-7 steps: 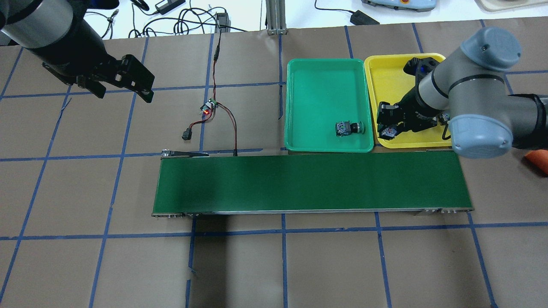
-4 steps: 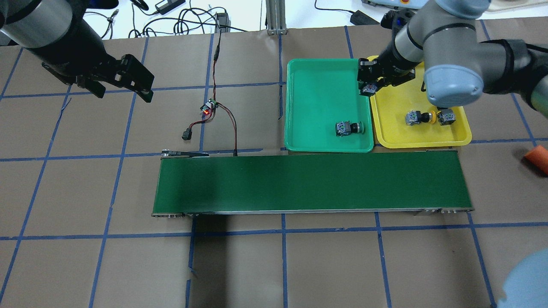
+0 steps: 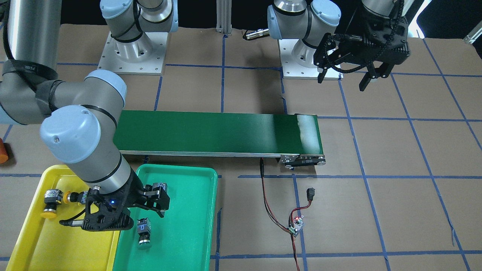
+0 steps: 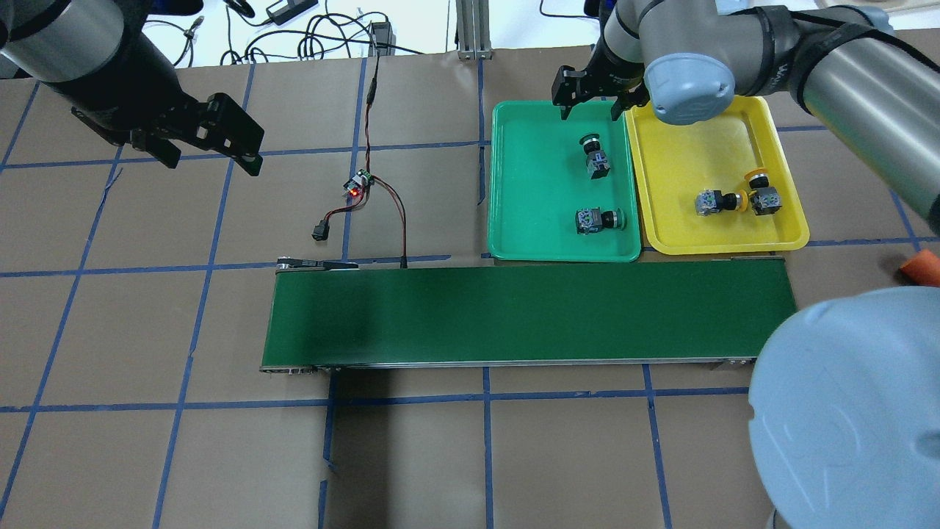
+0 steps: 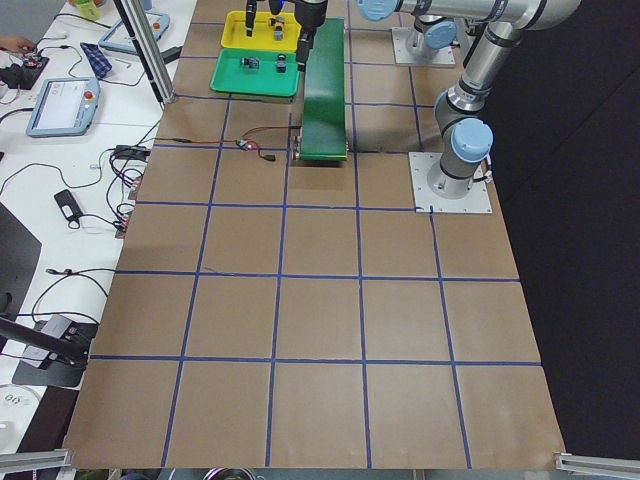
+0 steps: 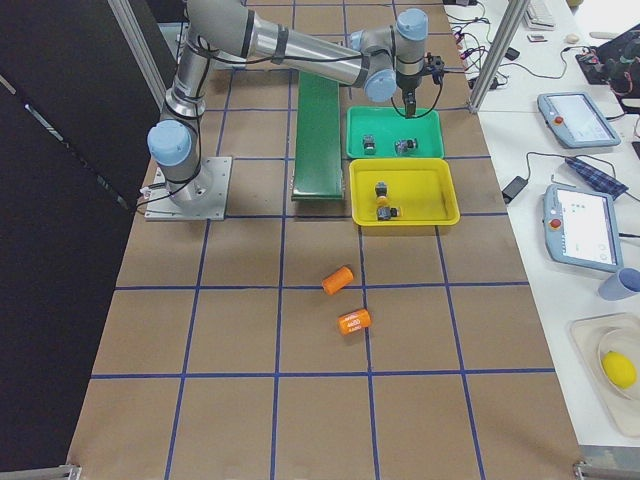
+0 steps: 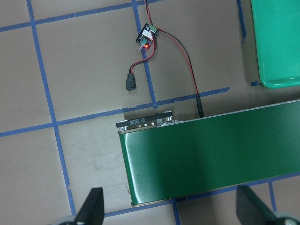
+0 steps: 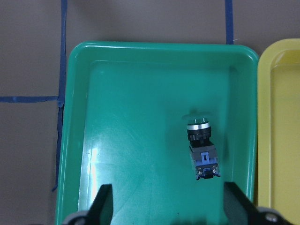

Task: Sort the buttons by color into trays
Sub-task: 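Open the right gripper and lift it away from the green tray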

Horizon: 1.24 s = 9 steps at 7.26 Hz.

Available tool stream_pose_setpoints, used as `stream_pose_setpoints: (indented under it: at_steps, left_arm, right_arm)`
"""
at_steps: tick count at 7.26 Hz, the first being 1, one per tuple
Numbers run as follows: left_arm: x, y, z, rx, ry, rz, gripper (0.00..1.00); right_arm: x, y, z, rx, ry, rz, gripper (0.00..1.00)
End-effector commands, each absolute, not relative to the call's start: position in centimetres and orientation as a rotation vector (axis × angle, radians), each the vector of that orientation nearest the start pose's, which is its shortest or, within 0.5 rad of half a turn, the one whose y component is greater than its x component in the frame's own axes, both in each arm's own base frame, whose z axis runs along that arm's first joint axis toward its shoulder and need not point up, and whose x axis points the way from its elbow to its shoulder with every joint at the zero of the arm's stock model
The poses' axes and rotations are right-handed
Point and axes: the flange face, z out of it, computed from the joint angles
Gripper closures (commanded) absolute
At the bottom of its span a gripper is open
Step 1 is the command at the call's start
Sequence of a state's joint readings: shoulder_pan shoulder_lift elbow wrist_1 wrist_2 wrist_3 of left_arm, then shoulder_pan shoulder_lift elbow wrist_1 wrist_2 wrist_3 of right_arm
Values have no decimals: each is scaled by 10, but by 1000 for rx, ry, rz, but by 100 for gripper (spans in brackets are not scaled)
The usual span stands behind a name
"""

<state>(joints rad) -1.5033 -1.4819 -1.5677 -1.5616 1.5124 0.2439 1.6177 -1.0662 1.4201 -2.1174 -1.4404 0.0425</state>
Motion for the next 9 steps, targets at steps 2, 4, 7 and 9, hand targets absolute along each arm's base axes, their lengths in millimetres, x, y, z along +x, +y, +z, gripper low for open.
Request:
stream_pose_setpoints:
  at_steps: [2,4,7,9]
  left_arm:
    - [-108,-470,533,285,3166,-173,0]
    - [-108,-470,533,285,3166,-173,0]
    - [-108,-470,533,285,3166,-173,0]
    - [-108,-470,533,285,3167,-174,0]
  right_arm:
    - [179,-662,351,-39,3016,-255,0]
    - [171,-625,396,-39,3085,-125,0]
    - [164,-564,473,-41,3139,-31,0]
    - [166,-543,505,-8,3136,-19,0]
